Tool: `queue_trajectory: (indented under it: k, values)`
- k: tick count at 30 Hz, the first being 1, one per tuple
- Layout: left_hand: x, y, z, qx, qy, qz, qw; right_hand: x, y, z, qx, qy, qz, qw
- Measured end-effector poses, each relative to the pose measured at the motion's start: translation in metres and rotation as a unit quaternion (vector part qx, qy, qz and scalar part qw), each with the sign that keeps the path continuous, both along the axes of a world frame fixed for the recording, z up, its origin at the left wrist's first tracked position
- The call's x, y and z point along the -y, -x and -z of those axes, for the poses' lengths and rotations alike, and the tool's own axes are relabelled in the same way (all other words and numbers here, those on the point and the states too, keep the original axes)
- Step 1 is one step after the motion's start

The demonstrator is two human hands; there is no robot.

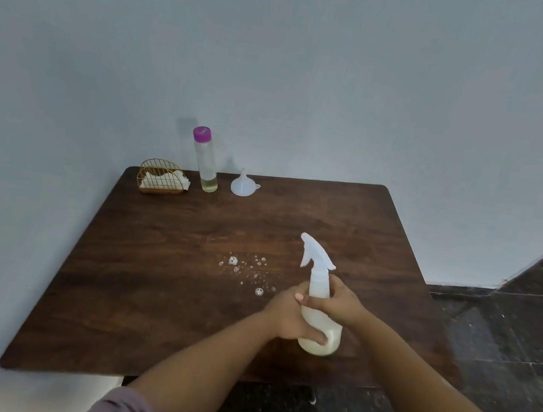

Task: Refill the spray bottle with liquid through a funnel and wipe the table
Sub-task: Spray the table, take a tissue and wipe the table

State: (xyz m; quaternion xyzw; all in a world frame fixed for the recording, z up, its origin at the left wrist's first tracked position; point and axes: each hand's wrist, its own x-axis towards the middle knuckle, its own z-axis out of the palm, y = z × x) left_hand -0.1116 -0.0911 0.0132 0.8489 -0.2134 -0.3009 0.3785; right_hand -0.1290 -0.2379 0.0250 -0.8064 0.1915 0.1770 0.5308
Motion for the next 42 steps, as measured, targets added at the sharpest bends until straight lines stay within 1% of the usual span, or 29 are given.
queue_trajectory:
  k: [4, 6, 8, 13, 19, 24, 27, 30, 32, 36, 42]
  values:
    - [-0.007, -0.046, -0.021, 0.02, -0.007, -0.061, 0.998, 0.0, -0.029, -0.014, -0.018, -0.084, 0.009, 0.996]
    - [-0.009, -0.073, -0.024, 0.021, -0.003, -0.062, 0.998, 0.002, -0.047, -0.017, -0.04, -0.116, 0.008, 0.992]
    - [-0.011, -0.1, -0.024, 0.023, -0.005, -0.051, 0.998, 0.001, -0.069, -0.02, -0.029, -0.125, 0.015, 0.992]
    - [-0.014, -0.17, -0.026, 0.033, 0.006, -0.055, 0.998, -0.006, -0.14, -0.024, 0.036, -0.058, 0.064, 0.996]
    - [-0.013, -0.254, -0.007, 0.065, 0.014, -0.095, 0.993, -0.014, -0.237, -0.015, 0.099, 0.051, 0.032, 0.993]
    - [-0.001, -0.328, 0.016, 0.08, 0.022, -0.114, 0.99, -0.009, -0.32, 0.0, 0.098, 0.049, 0.054, 0.992]
    - [0.01, -0.364, 0.02, 0.087, 0.022, -0.105, 0.99, -0.002, -0.357, 0.007, 0.104, 0.084, 0.06, 0.989]
    - [0.013, -0.388, 0.036, 0.075, 0.052, -0.109, 0.99, 0.0, -0.377, 0.017, 0.107, 0.136, 0.041, 0.984]
    - [0.014, -0.395, 0.04, 0.074, 0.054, -0.115, 0.989, 0.001, -0.386, 0.024, 0.106, 0.153, 0.026, 0.982]
    - [0.01, -0.403, 0.055, 0.093, 0.027, -0.103, 0.99, 0.002, -0.393, 0.04, 0.073, 0.133, 0.015, 0.988]
    - [0.011, -0.408, 0.06, 0.079, 0.043, -0.121, 0.989, -0.001, -0.393, 0.045, 0.076, 0.127, 0.019, 0.989]
